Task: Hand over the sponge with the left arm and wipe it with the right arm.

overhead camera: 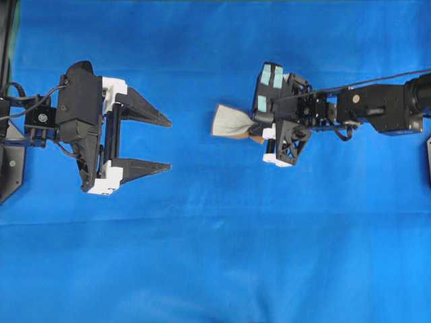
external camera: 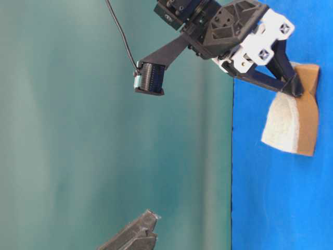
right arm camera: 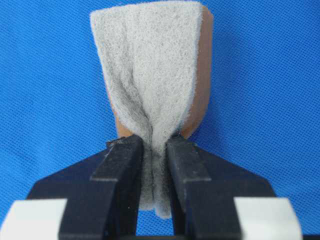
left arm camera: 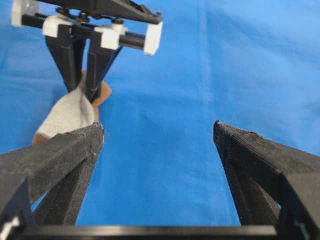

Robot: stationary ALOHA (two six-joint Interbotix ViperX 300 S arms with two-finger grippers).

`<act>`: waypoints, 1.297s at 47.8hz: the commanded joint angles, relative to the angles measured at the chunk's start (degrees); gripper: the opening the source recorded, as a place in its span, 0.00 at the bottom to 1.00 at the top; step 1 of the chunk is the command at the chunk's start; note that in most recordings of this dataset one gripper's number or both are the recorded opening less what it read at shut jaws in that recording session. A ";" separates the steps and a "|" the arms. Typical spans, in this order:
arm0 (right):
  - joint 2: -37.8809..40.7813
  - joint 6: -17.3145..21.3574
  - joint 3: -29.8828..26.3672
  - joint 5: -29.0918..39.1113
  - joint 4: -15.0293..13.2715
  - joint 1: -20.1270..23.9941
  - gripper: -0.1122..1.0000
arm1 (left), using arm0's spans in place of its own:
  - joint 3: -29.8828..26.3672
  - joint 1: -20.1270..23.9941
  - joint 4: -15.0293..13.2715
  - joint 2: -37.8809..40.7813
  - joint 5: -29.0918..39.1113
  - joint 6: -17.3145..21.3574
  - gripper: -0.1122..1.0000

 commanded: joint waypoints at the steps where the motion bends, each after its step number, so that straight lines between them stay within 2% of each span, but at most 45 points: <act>1: -1.49 0.09 -0.44 -0.26 -0.18 1.67 0.32 | -0.18 -0.18 0.09 -0.26 -0.62 0.09 0.90; 6: -1.49 0.53 -0.35 -0.18 -0.09 2.99 0.32 | -0.09 -0.18 0.09 -0.26 -0.62 0.09 0.90; 48: -1.49 1.05 -0.97 0.00 0.09 2.99 0.31 | 0.00 -0.18 0.09 -0.26 -0.62 0.00 0.90; 50: -1.49 1.05 -1.14 0.00 0.26 3.08 0.35 | 0.00 -0.18 0.00 -0.26 -0.62 0.00 0.90; 54: -1.49 1.05 -1.14 0.09 0.26 3.08 0.58 | 0.00 -0.18 0.00 -0.26 -0.62 0.00 0.90; 57: -1.58 1.05 -1.14 0.18 0.26 3.08 0.71 | 0.00 -0.18 0.00 -0.26 -0.62 0.09 0.90; 60: -1.76 1.05 -1.23 0.26 0.26 3.08 0.77 | 0.00 -0.18 0.00 -0.26 -0.53 0.09 0.90; 62: -2.02 1.05 -1.32 0.44 0.26 3.08 0.77 | 0.00 -0.18 0.00 -0.26 -0.53 0.09 0.90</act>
